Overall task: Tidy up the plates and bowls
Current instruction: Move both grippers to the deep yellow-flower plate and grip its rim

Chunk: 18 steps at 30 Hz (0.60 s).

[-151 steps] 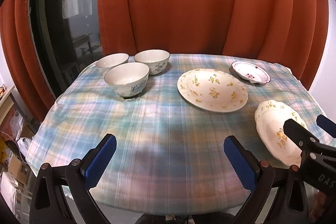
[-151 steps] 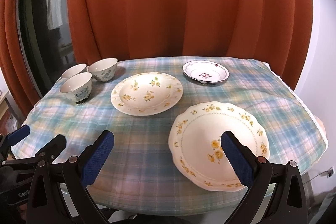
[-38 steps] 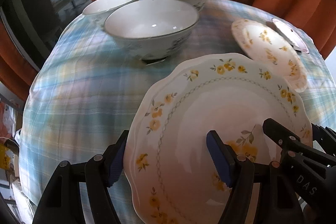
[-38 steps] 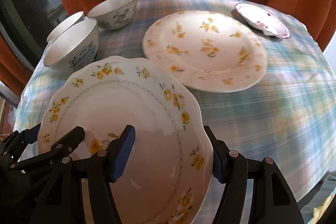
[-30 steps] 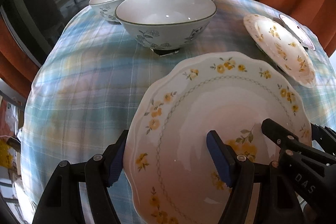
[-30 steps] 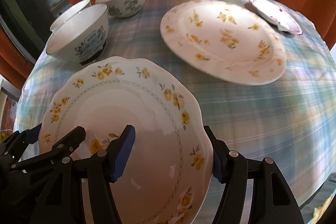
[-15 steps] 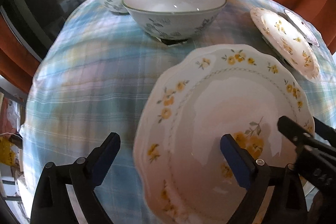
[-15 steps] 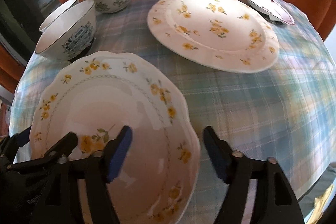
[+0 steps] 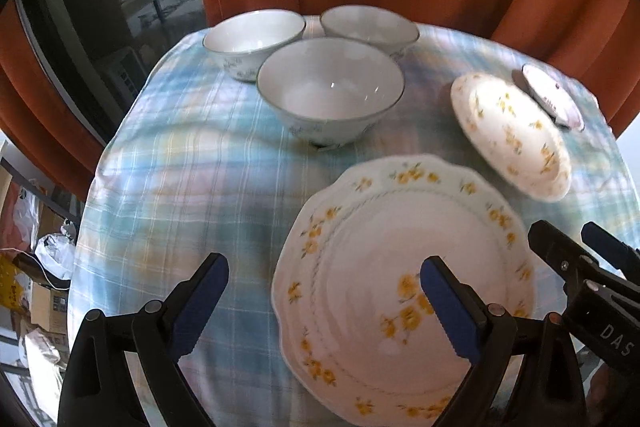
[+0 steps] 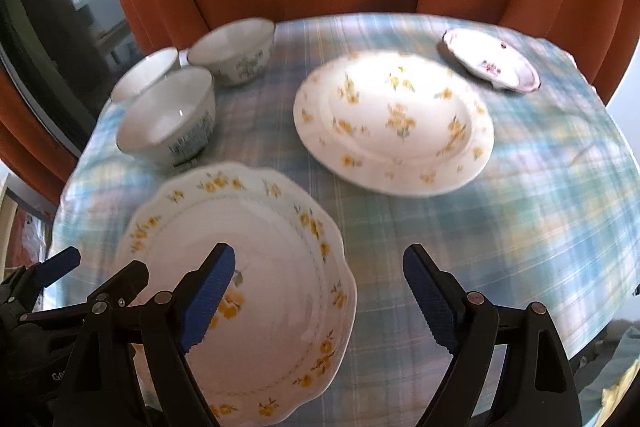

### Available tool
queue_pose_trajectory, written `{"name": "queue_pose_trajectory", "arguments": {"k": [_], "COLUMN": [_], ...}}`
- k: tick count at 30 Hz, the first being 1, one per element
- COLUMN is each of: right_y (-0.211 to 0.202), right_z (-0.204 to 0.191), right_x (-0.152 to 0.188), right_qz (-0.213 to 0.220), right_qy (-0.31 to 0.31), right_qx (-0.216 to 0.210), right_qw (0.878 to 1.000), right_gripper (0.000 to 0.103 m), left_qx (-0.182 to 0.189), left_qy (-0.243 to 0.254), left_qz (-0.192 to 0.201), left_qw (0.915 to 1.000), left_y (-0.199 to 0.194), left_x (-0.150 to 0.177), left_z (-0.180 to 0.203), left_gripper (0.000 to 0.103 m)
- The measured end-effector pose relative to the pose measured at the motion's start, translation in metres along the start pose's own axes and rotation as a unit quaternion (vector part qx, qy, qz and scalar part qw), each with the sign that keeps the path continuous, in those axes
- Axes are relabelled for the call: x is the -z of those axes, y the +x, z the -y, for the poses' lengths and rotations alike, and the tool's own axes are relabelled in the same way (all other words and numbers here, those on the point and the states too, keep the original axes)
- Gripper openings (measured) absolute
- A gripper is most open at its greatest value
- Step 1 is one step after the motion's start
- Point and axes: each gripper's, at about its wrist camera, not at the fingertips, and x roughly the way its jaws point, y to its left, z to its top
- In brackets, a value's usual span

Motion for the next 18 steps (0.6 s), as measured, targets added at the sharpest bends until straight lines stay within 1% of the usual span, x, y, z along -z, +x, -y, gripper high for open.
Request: {"name": "queue_pose_trajectory", "arguments": {"k": [4,6,10,13,16,18], "right_y": [-0.009,-0.011,-0.008,-0.007,-0.003,0.001], "right_z": [0.006,0.012,0.033,0.052,0.07,0.08], "right_x": [-0.008,-0.01,-0.022,-0.034,-0.045,-0.053], "right_qz": [0.02,0.027,0.025,0.02,0.02,0.016], "right_qy": [-0.012,-0.017,-0.018,-0.009,-0.007,-0.011], "right_qx": [0.022,0.025,0.019,0.003,-0.007,-0.012], "right_qw": [0.999,0.999,0.999,1.0,1.0,1.0], "right_gripper": [0.088,0.088,0.088,0.088,0.088,0.088], "left_qx": [0.005,0.007,0.0,-0.003,-0.013,-0.015], "left_qy": [0.002,0.001,-0.005,-0.004,0.001,-0.008], "left_qz": [0.011,0.014,0.022,0.027,0.03,0.031], "left_qw": [0.9999,0.9999,0.9998,0.9996,0.9995,0.9994], "left_y": [-0.002,-0.002,0.001,0.002,0.009,0.013], "left_x": [-0.007,-0.008,-0.018,-0.028,-0.041,-0.05], "left_z": [0.015,0.024,0.044,0.059,0.077,0.087], "left_gripper": [0.098,0.098,0.098,0.098,0.098,0.098]}}
